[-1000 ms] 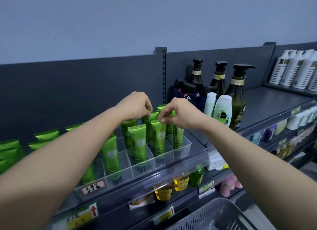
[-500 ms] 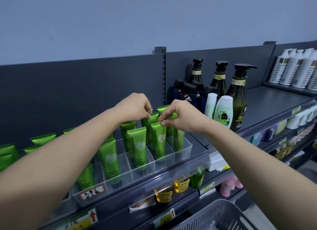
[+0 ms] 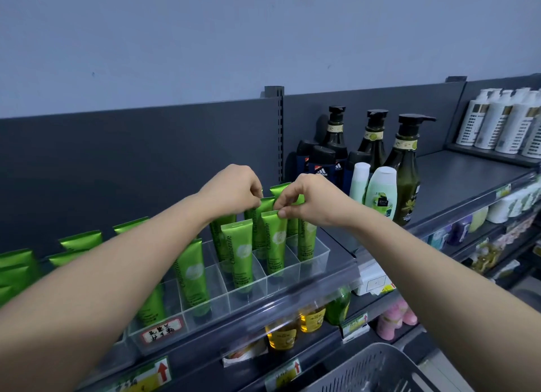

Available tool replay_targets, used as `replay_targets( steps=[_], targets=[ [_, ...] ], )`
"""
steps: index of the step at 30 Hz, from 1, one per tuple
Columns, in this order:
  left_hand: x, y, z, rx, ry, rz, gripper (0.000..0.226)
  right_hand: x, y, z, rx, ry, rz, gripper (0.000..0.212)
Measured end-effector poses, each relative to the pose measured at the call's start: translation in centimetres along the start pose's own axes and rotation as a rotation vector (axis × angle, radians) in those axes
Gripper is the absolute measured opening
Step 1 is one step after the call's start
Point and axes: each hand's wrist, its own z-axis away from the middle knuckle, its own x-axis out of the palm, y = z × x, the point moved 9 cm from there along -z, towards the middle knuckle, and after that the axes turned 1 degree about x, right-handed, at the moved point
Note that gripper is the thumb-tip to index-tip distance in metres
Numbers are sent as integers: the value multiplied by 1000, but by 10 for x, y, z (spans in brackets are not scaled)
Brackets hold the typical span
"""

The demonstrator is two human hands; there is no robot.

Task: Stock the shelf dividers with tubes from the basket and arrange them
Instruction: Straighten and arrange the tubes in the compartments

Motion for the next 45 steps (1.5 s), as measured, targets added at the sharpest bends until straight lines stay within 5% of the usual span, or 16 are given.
replay_targets(
  steps=[16,24,45],
  targets=[
    [-1,-13,2,-24,-77,41,13,1,2,-2,5,5,-63,13],
    [-24,-28,-6,-76,74,62,9,-8,5,-16,14,60,-92,10],
    [-4,-46,-15,-149,-45,18,5,-14,17,-30,52,95,-66,12]
  ],
)
